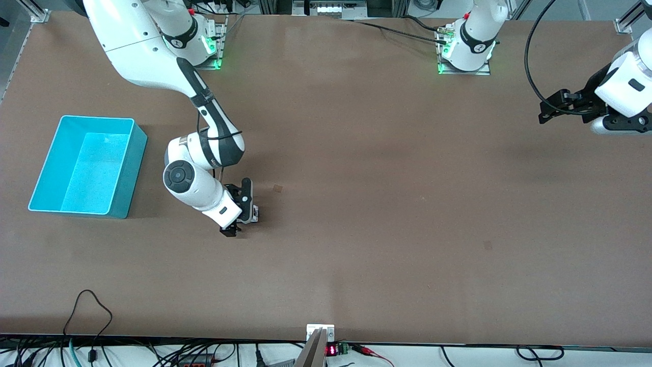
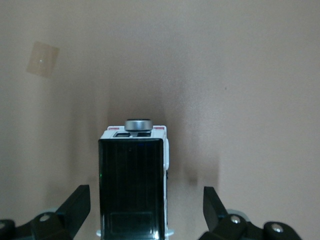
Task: Wind and store white jeep toy
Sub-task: 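Close the right gripper on the jeep's black bed, then carry the jeep with the right gripper over the blue bin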
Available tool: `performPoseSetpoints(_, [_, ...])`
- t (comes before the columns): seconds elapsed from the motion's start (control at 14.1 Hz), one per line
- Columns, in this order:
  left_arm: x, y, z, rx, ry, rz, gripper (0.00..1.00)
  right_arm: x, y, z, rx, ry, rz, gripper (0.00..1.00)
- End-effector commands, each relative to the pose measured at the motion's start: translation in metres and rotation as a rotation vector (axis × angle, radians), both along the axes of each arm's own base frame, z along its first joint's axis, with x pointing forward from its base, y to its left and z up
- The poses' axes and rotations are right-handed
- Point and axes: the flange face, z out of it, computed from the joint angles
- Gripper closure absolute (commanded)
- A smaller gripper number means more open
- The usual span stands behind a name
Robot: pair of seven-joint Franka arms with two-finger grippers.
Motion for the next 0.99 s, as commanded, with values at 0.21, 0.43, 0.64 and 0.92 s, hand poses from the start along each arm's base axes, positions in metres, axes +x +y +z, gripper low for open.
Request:
performPoseSetpoints(0.21, [-0.004, 0.001, 0.006, -0.014, 0.001, -0.002, 0.0, -0.002, 0.002, 0.004, 0.02, -0.002, -0.005, 0.59])
performPoseSetpoints(0.43, [-0.004, 0.001, 0.006, -0.014, 0.001, -0.002, 0.0, 0.0, 0.003, 0.01, 0.022, -0.012, 0.005, 0.71])
performPoseSetpoints(0.64, [-0.004, 0.002, 0.006, -0.014, 0.001, -0.001, 0.0, 0.007, -0.001, 0.038, 0.032, -0.048, -0.002, 0.77])
performPoseSetpoints(0.92, [-0.004, 0.0, 0.006, -0.014, 0.001, -0.004, 0.0, 0.019, -0.029, 0.091, 0.028, -0.092, -0.09, 1.0])
